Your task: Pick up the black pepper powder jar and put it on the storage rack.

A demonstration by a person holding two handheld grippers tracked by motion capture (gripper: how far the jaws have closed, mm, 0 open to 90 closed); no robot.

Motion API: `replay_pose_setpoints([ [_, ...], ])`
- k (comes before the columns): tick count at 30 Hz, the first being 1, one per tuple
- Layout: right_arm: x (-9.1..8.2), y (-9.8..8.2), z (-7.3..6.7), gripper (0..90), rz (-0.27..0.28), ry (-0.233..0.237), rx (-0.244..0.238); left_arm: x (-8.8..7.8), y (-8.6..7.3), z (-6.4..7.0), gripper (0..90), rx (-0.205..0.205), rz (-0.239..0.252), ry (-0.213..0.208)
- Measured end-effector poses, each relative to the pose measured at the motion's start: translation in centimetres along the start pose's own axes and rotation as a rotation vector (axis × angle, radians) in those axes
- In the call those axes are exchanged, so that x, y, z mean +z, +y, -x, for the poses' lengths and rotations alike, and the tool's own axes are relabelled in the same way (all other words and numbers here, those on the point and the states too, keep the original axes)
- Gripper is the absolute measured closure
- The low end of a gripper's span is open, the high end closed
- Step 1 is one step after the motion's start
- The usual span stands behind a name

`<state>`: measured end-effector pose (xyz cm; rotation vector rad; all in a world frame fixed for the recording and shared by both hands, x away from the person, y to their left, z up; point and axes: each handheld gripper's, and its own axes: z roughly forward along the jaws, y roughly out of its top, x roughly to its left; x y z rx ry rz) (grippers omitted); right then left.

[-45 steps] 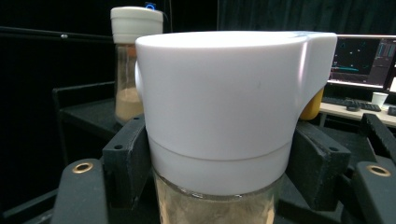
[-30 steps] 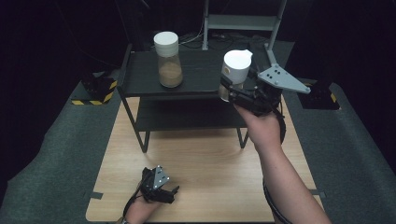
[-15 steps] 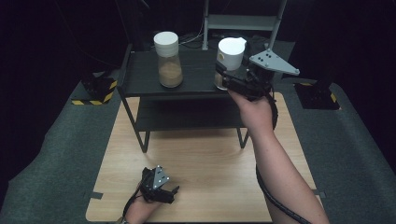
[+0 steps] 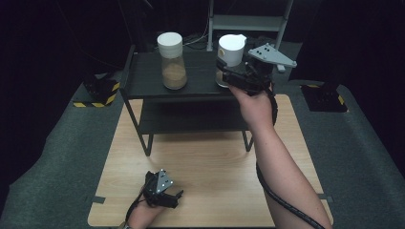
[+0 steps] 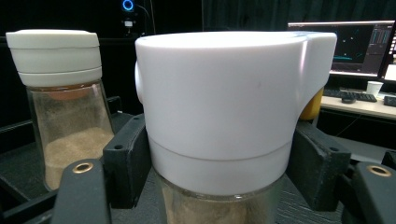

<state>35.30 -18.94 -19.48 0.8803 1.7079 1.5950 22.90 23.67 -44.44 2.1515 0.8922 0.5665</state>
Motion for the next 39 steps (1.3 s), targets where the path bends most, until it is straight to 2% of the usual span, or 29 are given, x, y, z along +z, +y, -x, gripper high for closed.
replay_pose_setpoints([
  [25, 0.98, -0.25, 0.2, 28.0, -0.008, -0.008, 0.022, -0.01, -0.03, -0.02, 1.5, 0.002, 0.001, -0.002],
  [31, 1.04, -0.12, -0.02, 23.3, -0.015, -0.015, 0.016, -0.01, -0.03, -0.01, 1.5, 0.002, 0.002, -0.001],
  [39, 0.72, 0.02, -0.19, 12.9, -0.019, -0.024, 0.012, 0.0, -0.01, 0.02, 1.5, 0.003, 0.001, 0.0],
])
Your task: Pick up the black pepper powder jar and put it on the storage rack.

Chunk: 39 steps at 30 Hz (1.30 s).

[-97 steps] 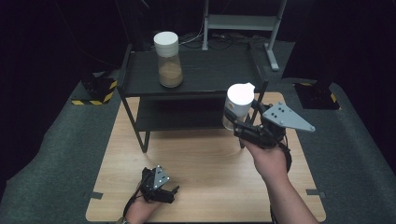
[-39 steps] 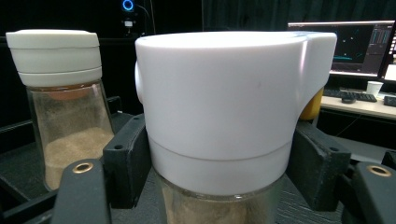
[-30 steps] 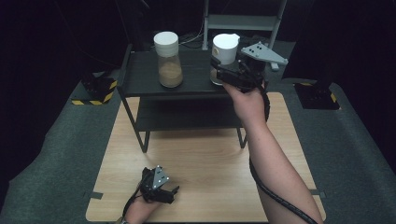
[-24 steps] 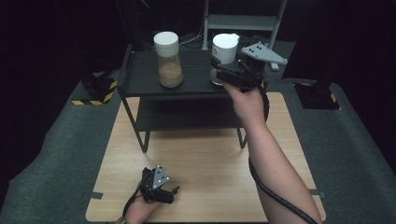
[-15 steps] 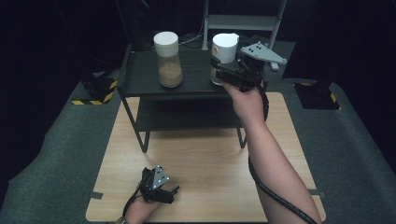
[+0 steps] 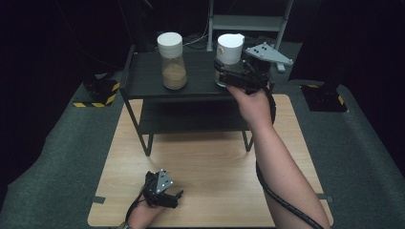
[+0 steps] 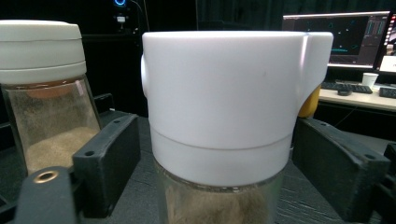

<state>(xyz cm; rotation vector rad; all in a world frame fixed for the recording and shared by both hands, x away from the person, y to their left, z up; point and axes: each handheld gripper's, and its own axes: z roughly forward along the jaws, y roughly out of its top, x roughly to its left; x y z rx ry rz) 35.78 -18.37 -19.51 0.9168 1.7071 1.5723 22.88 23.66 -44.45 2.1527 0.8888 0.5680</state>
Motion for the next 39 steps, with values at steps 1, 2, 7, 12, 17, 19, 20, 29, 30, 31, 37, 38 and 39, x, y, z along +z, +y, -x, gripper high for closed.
replay_pose_setpoints([
  [1, -0.1, -0.1, 0.0, 11.5, 0.004, -0.002, -0.002, 0.0, 0.0, 0.0, 1.5, 0.0, 0.0, 0.0],
  [2, -0.2, -0.1, 0.0, 10.9, 0.007, -0.001, -0.007, 0.0, 0.0, 0.0, 1.5, 0.0, -0.002, 0.001],
  [7, -0.8, 0.0, 0.1, 0.5, 0.008, 0.01, -0.025, 0.0, 0.0, 0.1, 1.5, 0.003, -0.002, 0.002],
  [12, -1.4, -0.3, 0.1, 0.0, 0.004, 0.019, -0.034, 0.0, 0.1, 0.1, 1.5, 0.007, -0.004, 0.005],
  [17, -2.2, -0.8, 0.3, 0.0, 0.008, 0.035, -0.028, 0.0, 0.1, 0.2, 1.5, 0.009, -0.005, 0.007],
  [19, -2.6, -1.0, 0.3, 0.0, 0.011, 0.038, -0.045, 0.0, 0.1, 0.2, 1.5, 0.01, -0.007, 0.009],
  [20, -2.8, -1.1, 0.3, 0.0, 0.01, 0.04, -0.045, 0.1, 0.1, 0.3, 1.5, 0.01, -0.007, 0.009],
  [29, -4.4, -2.0, 0.4, 0.0, 0.017, 0.055, -0.053, 0.1, 0.2, 0.4, 1.5, 0.016, -0.011, 0.014],
  [30, -4.5, -2.1, 0.5, 0.0, 0.018, 0.057, -0.056, 0.1, 0.2, 0.4, 1.5, 0.016, -0.011, 0.014],
  [31, -4.7, -2.2, 0.5, 0.0, 0.018, 0.06, -0.057, 0.1, 0.2, 0.4, 1.5, 0.016, -0.011, 0.014],
  [37, -6.1, -3.0, 0.7, 0.0, 0.029, 0.071, -0.073, 0.1, 0.2, 0.4, 1.5, 0.016, -0.013, 0.014],
  [38, -6.3, -3.1, 0.8, 0.0, 0.03, 0.073, -0.072, 0.1, 0.3, 0.4, 1.5, 0.018, -0.015, 0.014],
  [39, -6.6, -3.3, 0.8, 0.0, 0.033, 0.073, -0.07, 0.1, 0.3, 0.4, 1.5, 0.018, -0.014, 0.016],
])
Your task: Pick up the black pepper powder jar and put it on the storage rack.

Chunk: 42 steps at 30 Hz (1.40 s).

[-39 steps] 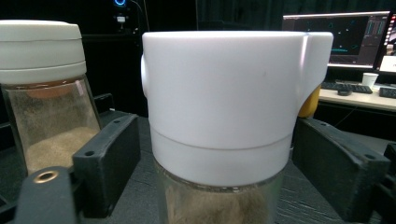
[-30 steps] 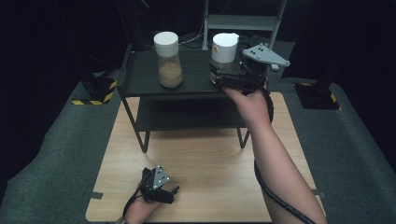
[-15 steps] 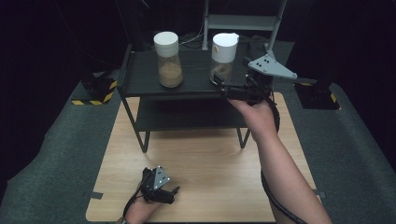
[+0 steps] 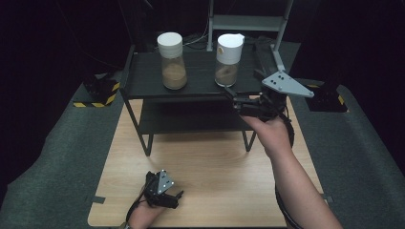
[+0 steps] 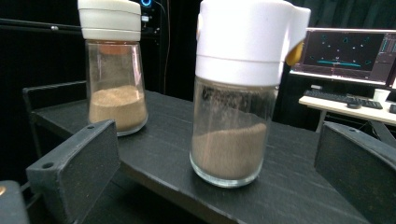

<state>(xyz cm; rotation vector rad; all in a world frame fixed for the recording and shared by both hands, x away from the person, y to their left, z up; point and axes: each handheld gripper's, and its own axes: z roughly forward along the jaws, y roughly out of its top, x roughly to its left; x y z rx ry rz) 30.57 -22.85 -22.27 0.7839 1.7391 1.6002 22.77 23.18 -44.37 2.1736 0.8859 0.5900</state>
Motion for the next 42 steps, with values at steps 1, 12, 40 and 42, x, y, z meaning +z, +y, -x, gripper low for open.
replay_pose_setpoints([
  [1, -0.3, -0.2, 0.1, 0.0, 0.002, 0.001, 0.001, 0.0, 0.0, 0.0, 1.5, -0.001, 0.0, -0.001],
  [12, -2.9, -1.6, -0.1, 0.0, 0.017, 0.005, -0.02, 0.0, 0.1, 0.1, 1.5, -0.002, -0.004, 0.004],
  [40, -6.5, -6.8, -1.9, 0.0, -0.058, 0.004, -0.087, 0.0, 0.1, 0.1, 1.5, -0.002, -0.004, 0.005],
  [42, -6.6, -7.2, -2.0, 0.0, -0.065, 0.004, -0.089, 0.0, 0.1, 0.1, 1.5, -0.002, -0.004, 0.005],
])
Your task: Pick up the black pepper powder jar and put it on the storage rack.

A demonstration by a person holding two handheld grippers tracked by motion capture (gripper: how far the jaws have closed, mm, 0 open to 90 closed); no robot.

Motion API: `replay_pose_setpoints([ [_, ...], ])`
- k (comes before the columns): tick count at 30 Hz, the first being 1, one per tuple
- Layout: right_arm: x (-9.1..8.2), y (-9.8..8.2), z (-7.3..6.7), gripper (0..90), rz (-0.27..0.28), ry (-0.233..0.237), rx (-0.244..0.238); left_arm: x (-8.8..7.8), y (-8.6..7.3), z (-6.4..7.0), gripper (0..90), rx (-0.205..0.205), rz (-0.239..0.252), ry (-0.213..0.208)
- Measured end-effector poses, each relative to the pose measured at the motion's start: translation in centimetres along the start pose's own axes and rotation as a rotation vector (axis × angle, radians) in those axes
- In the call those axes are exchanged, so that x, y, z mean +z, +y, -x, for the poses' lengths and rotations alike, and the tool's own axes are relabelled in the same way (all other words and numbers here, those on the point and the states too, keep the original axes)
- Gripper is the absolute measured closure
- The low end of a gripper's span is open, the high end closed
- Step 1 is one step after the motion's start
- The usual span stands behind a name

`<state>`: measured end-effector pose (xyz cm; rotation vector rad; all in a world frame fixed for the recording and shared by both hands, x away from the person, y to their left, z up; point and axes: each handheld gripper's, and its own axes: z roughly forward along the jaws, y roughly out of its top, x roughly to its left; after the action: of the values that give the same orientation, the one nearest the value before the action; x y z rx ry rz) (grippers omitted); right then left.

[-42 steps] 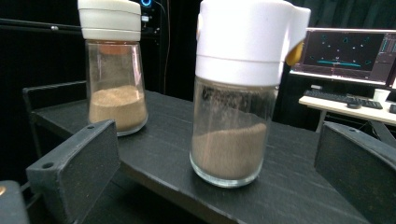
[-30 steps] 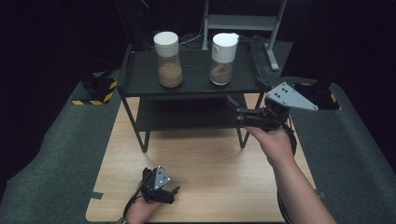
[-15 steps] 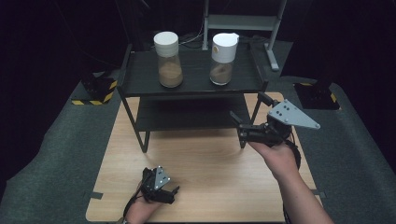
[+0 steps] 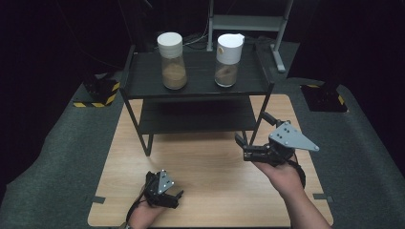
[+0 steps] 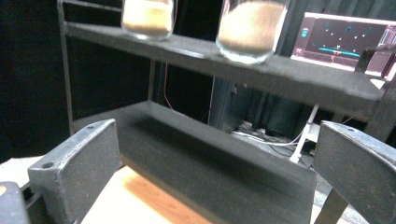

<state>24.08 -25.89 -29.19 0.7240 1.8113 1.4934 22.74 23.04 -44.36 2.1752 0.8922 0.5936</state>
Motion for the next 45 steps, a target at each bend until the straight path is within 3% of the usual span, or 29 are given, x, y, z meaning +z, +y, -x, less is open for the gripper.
replay_pose_setpoints([
  [7, -0.5, -2.0, -0.8, 0.0, -0.03, -0.002, -0.02, 0.0, 0.0, 0.1, 1.5, 0.002, 0.001, 0.003],
  [13, -0.8, -4.4, -1.0, 0.0, -0.086, 0.007, -0.035, -0.1, -0.1, 0.2, 1.5, 0.006, 0.004, 0.008],
  [20, -1.0, -8.0, -1.5, 0.0, -0.136, 0.003, -0.035, -0.2, -0.3, 0.4, 1.5, 0.01, 0.016, 0.01],
  [31, -0.8, -12.1, -2.4, 0.0, -0.232, -0.015, -0.035, -0.3, -0.4, 0.3, 1.5, 0.009, 0.017, 0.001],
  [45, -0.3, -15.4, -2.9, 0.0, -0.36, -0.029, -0.031, -0.3, -0.3, 0.3, 1.5, 0.013, 0.014, 0.003],
])
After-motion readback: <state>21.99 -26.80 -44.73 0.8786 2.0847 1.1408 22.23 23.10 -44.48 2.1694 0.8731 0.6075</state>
